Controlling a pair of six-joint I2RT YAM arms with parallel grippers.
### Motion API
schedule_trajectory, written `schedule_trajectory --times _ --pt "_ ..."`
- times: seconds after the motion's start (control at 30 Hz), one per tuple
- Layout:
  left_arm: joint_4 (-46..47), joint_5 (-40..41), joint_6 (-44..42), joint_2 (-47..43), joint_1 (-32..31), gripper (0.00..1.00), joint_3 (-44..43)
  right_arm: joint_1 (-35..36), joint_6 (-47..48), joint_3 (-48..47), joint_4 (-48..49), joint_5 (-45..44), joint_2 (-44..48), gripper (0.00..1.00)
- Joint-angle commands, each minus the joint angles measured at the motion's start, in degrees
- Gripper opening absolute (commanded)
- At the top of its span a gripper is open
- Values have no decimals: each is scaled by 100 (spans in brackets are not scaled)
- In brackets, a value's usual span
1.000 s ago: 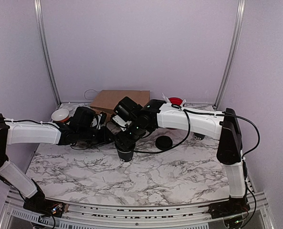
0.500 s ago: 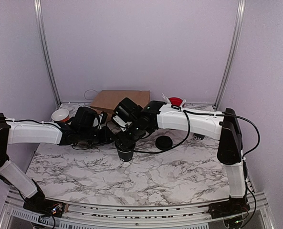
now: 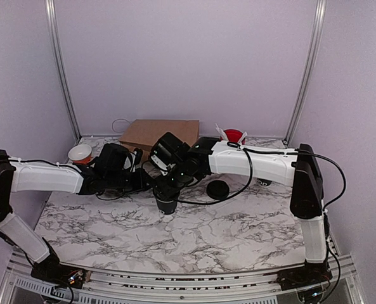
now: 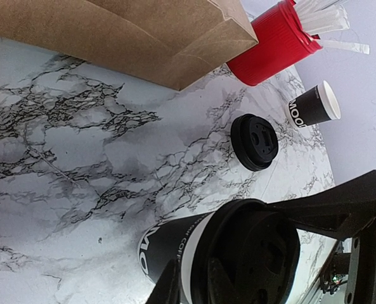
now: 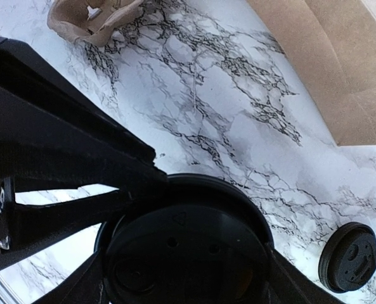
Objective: Pack the takeout coffee
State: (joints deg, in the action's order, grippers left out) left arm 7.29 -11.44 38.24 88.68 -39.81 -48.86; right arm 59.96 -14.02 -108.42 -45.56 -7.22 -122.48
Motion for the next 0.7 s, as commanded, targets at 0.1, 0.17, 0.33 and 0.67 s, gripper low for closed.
schedule_trajectory --times 0.1,0.17,0.33,0.67 --pt "-975 36 42 518 -148 14 395 138 -93 483 -1075 -44 -639 77" --pt "-980 20 56 527 -152 14 401 163 -122 481 -1104 -29 -640 77" --pt "-1051 2 67 572 -166 14 433 196 -149 553 -1049 230 -576 78" --pt "-1230 -12 -119 445 -261 14 274 174 -510 326 -755 286 -407 80"
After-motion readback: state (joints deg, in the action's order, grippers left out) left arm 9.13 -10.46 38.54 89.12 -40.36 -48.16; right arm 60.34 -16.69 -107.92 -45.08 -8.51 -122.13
